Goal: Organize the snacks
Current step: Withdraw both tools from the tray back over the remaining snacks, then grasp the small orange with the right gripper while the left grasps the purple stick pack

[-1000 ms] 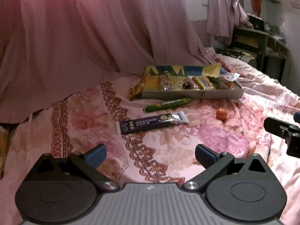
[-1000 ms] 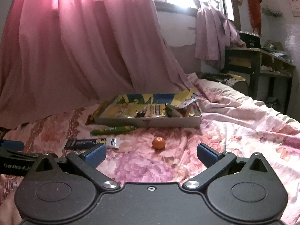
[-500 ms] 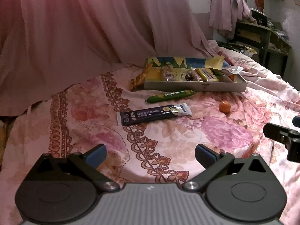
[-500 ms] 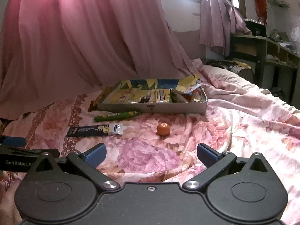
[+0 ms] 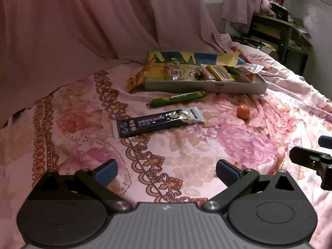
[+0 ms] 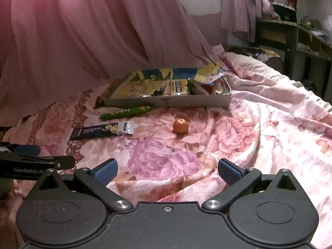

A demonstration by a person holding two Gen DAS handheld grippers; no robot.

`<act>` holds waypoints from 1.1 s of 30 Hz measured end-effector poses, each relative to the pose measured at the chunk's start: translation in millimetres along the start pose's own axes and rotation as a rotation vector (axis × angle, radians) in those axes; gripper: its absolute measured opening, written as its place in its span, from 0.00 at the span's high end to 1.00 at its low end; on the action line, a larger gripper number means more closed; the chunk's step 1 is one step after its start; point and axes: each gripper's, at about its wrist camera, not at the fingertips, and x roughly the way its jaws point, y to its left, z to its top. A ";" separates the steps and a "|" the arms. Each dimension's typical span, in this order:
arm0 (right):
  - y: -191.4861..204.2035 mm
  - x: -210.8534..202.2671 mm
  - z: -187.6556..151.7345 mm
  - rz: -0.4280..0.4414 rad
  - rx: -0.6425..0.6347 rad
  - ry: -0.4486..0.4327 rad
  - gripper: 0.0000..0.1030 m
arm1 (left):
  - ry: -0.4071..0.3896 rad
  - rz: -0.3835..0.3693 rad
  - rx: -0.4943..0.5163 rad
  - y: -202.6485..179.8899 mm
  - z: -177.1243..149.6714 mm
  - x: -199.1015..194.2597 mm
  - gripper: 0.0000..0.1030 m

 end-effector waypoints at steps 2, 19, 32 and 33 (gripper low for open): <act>-1.0 4.1 1.5 -0.003 0.008 0.018 0.01 | 0.002 -0.001 -0.007 1.9 2.2 3.6 0.00; -18.1 52.4 25.6 0.019 -0.035 0.143 0.01 | 0.060 -0.034 0.106 -2.7 44.2 43.8 0.00; -33.8 104.5 45.9 0.080 -0.075 0.199 0.01 | 0.084 0.009 0.300 -16.5 61.1 80.0 0.00; -35.7 109.6 48.3 0.078 -0.078 0.195 0.01 | 0.071 0.023 0.336 -18.7 61.4 83.1 0.00</act>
